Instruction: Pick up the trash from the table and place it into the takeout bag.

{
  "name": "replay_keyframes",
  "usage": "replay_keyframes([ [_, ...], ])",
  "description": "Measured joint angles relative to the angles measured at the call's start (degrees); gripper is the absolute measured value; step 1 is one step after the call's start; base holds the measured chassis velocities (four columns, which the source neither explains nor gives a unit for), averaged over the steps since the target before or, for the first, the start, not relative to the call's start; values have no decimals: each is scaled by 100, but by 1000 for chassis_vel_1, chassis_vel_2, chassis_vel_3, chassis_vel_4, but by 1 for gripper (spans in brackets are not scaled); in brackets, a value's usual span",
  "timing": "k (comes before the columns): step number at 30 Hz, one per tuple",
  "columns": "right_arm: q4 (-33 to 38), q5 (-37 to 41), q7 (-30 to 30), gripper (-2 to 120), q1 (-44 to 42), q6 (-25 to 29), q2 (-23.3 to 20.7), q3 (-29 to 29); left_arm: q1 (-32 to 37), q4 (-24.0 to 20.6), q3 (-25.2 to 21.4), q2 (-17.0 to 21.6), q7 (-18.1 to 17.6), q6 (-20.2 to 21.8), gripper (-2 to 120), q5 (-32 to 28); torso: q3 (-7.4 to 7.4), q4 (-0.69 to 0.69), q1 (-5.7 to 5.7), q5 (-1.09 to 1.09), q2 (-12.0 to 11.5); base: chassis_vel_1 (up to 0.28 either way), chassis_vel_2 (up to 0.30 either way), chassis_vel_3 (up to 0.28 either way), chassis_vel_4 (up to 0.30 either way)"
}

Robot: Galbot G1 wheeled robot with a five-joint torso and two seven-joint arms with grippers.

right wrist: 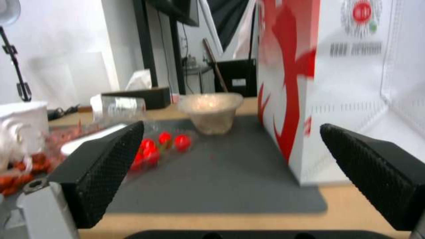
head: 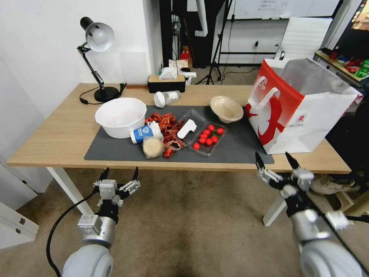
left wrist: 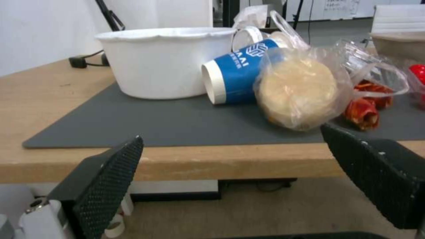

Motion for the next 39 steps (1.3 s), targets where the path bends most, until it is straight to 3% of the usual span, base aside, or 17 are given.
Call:
replay_keyframes([
  [4,-197,-247,-81,100,-109,309,182,-59,-27,179,-2,40,19,-115,100,66,0,1,0,1,0,0,0,0,0],
  [10,-316,-356,-118,100,-147,337,233,-133,-72,305,-38,60,-16,-169,100,150,0,1,0,2,-1,0,0,0,0],
  [39,-491,-310,-68,100,3,-207,266,-391,-138,523,-98,124,-86,-255,100,144,0,0,1,2,-1,0,0,0,0],
])
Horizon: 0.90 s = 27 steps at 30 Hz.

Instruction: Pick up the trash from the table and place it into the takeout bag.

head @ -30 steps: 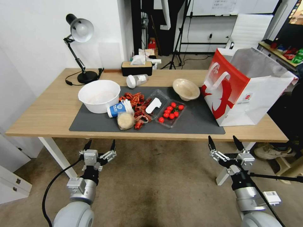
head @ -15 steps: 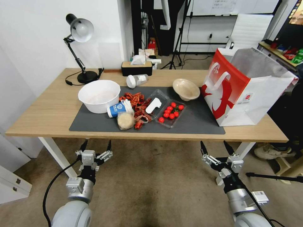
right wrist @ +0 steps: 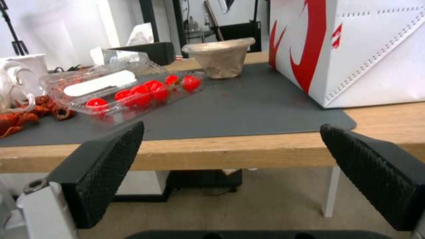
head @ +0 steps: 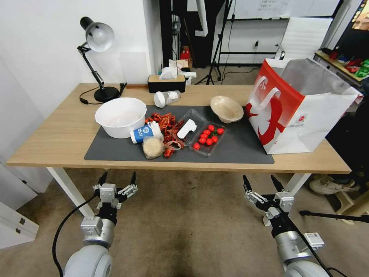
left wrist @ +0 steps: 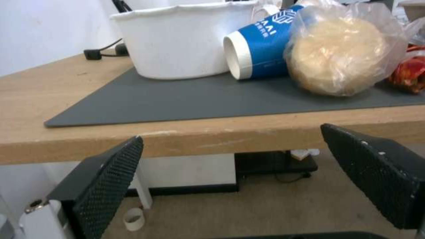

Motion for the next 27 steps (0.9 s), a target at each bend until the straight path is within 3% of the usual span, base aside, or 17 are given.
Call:
replay_keyframes([
  [12,167,26,275,100,515,-708,-259,-403,-34,-2,-8,12,-7,19,100,10,0,0,0,0,0,0,0,0,0],
  [20,169,858,855,100,1578,-1471,-653,-1030,9,-49,-62,12,-9,33,100,25,1,1,0,-1,0,0,0,0,0],
  [27,131,2085,1889,100,2692,-2236,-697,-1721,19,-166,-133,-15,-9,121,100,37,1,0,0,0,0,0,0,0,0],
])
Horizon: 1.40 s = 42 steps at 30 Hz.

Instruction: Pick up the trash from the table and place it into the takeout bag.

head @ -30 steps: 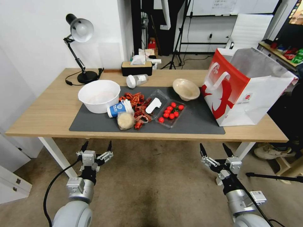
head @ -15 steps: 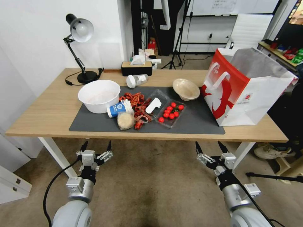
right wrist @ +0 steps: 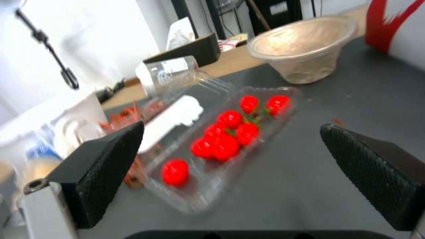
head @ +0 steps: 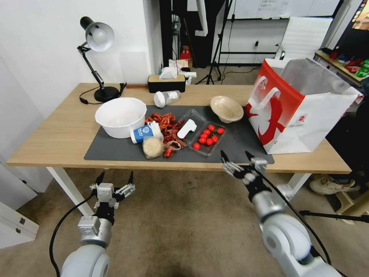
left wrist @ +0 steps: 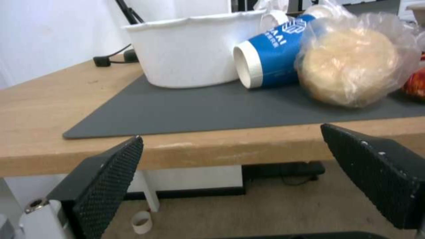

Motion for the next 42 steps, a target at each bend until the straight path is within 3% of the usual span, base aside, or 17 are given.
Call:
replay_keyframes([
  [12,-427,1837,2278,100,1905,-607,-11,-465,64,-49,-36,-140,0,23,100,132,0,0,0,0,0,0,0,0,0],
  [21,-1054,2369,3287,100,2839,-766,26,-683,47,-24,-35,-173,-10,31,100,154,0,0,0,0,0,0,0,0,0],
  [23,-1345,2753,4018,100,3261,-936,118,-777,40,1,-53,-168,-12,32,100,150,0,0,1,0,0,0,0,0,0],
  [26,-1560,2958,4392,100,3517,-999,204,-831,26,23,-59,-159,-14,32,100,142,0,0,1,-1,0,0,0,0,0],
  [42,-2477,3548,4822,100,4335,-1025,459,-899,9,67,-41,-131,-19,32,100,120,0,0,0,0,0,0,0,0,0],
])
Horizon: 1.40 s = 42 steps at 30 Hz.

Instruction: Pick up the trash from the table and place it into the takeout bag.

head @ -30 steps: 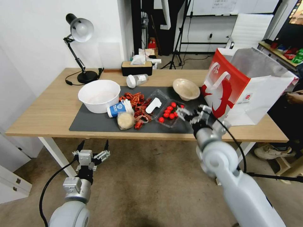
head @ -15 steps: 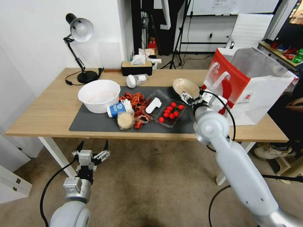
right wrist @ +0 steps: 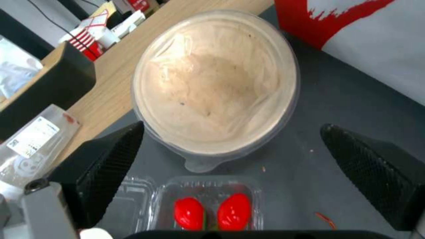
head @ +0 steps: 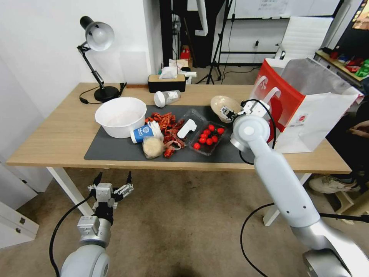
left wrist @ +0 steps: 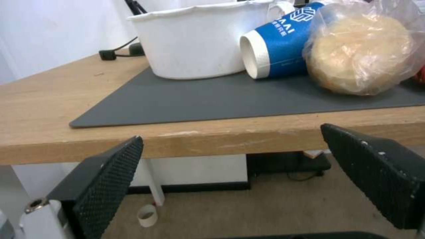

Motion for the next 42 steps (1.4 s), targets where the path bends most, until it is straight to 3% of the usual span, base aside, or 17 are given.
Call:
replay_keyframes([
  [25,-1283,165,165,100,492,-26,191,45,-18,49,29,20,0,-16,100,-20,0,0,0,0,1,0,0,0,0],
  [42,-1761,447,155,100,718,-68,434,122,-45,92,33,64,-6,-19,100,-33,0,0,0,0,0,0,0,0,0],
])
